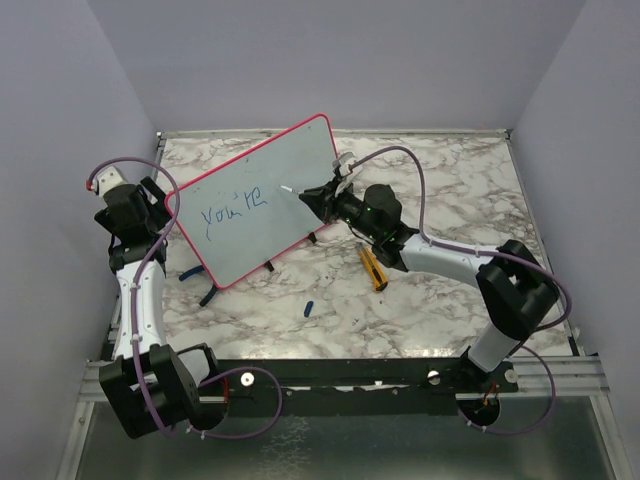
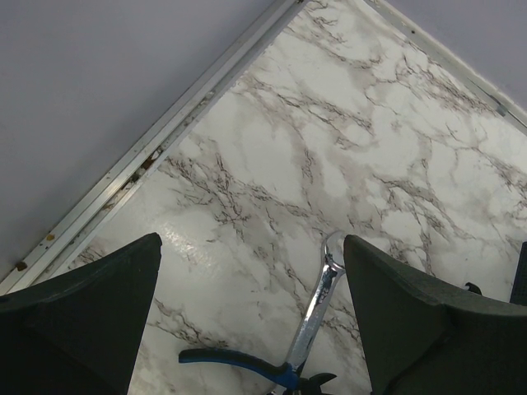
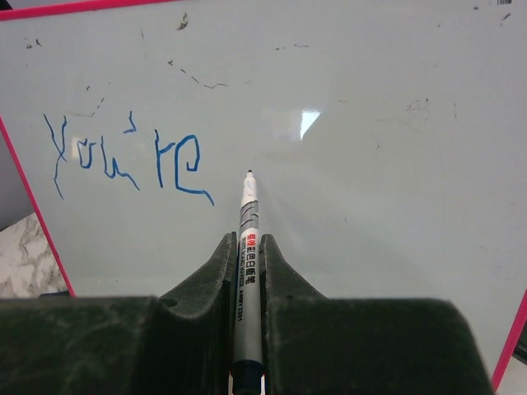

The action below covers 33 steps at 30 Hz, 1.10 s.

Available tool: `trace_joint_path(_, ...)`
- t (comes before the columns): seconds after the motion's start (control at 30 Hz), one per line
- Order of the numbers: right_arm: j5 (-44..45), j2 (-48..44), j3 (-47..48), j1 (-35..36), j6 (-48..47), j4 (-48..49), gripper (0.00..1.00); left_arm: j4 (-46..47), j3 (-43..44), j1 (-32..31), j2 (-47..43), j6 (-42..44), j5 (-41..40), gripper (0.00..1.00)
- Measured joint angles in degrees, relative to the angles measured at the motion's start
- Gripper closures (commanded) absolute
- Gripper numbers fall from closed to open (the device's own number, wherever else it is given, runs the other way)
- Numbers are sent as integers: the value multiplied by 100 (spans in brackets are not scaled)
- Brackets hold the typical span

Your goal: Write a sentence on the whiteboard

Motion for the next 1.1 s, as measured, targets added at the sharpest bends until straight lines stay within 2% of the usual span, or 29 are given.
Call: trace_joint_path(1.1, -72, 553, 470, -105, 63, -116, 100, 0, 0, 0, 42, 22, 24, 8)
